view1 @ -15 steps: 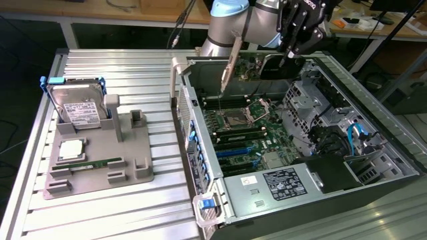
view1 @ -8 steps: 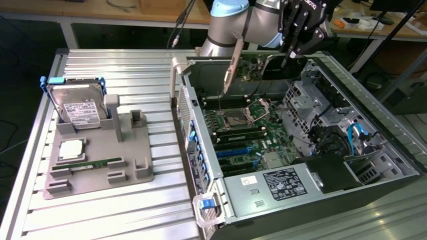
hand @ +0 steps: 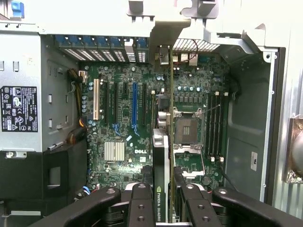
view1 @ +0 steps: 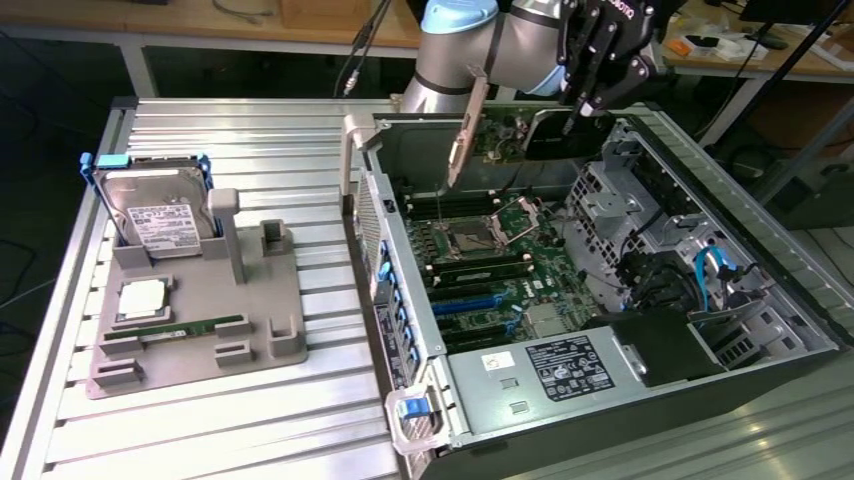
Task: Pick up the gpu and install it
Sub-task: 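Insert the gpu into the slot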
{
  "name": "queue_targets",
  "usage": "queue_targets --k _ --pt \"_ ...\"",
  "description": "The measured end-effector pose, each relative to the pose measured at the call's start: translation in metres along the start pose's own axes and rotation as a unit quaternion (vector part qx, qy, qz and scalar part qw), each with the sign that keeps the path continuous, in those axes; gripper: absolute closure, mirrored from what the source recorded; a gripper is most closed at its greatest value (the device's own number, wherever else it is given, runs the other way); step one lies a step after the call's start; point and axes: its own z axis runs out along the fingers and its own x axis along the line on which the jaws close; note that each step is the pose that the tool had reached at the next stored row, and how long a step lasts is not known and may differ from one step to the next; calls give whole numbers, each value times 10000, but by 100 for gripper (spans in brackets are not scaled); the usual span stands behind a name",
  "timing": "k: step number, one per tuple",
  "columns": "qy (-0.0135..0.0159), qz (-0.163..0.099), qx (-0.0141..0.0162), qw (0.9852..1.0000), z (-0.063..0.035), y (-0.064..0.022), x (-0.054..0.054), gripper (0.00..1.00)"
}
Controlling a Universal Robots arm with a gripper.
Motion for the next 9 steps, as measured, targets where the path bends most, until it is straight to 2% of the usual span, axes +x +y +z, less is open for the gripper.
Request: queue_targets --k 2,9 --pt "-2 1 -21 10000 1 -7 0 73" --pt "-2 1 -22 10000 13 -7 0 73"
